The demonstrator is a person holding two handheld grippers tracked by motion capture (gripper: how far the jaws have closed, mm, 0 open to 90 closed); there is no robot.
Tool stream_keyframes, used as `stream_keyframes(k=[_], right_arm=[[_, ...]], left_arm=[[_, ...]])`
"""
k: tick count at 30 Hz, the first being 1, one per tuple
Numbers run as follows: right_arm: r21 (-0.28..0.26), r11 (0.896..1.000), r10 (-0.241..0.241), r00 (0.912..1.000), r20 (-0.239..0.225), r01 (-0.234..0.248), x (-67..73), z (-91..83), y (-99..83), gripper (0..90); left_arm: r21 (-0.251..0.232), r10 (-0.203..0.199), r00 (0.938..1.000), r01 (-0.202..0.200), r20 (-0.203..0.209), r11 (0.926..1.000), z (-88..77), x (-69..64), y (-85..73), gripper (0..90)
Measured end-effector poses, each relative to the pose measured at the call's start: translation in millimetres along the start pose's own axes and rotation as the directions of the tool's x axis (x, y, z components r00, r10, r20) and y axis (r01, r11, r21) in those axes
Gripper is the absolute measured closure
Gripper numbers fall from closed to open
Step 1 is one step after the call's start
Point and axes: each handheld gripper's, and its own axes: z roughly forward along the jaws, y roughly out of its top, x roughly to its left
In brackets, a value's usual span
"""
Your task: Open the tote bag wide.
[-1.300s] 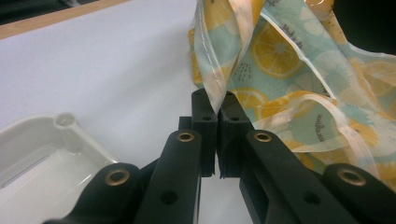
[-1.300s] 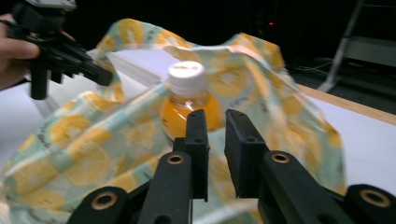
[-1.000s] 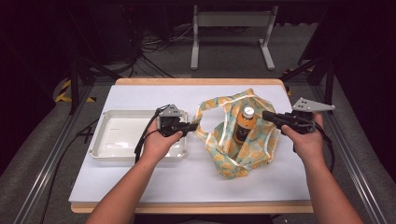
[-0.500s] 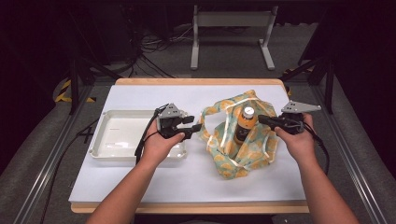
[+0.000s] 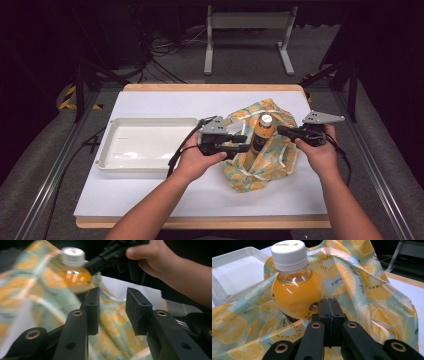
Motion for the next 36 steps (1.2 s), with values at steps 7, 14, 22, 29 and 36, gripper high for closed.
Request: stream_keyframes(k=[7, 14, 22, 29, 36], right_arm=[[0.0, 1.0, 0.015, 0.9999, -0.007, -0.015, -2.4, 0.5, -4.4, 90.0], [0.009, 1.0, 0.018, 0.9998, -0.013, -0.018, -2.1, 3.2, -6.4, 90.0], [0.046, 0.998, 0.035, 0.9992, -0.02, -0.034, -7.5, 11.2, -15.8, 74.7], [0.091, 0.996, 0.015, 0.9999, 0.002, -0.015, -13.9, 15.5, -28.5, 53.8], [0.134, 0.991, 0.015, 0.9998, 0.016, -0.017, -18.5, 17.0, -41.3, 40.5]], left_arm=[[0.113, 0.018, 0.9998, -0.019, 0.008, 0.9934, 38.5, 3.5, -12.0, 68.5], [0.173, -0.032, 0.9939, 0.05, -0.106, 0.9836, 48.2, 23.6, -25.1, 69.9], [0.174, -0.078, 0.9704, 0.119, -0.229, 0.9775, 40.1, 41.1, -33.7, 65.9], [0.189, -0.088, 0.9586, 0.143, -0.271, 0.9715, 39.1, 49.4, -42.2, 58.8], [0.187, -0.09, 0.9537, 0.148, -0.287, 0.9711, 40.4, 52.2, -47.3, 48.7]])
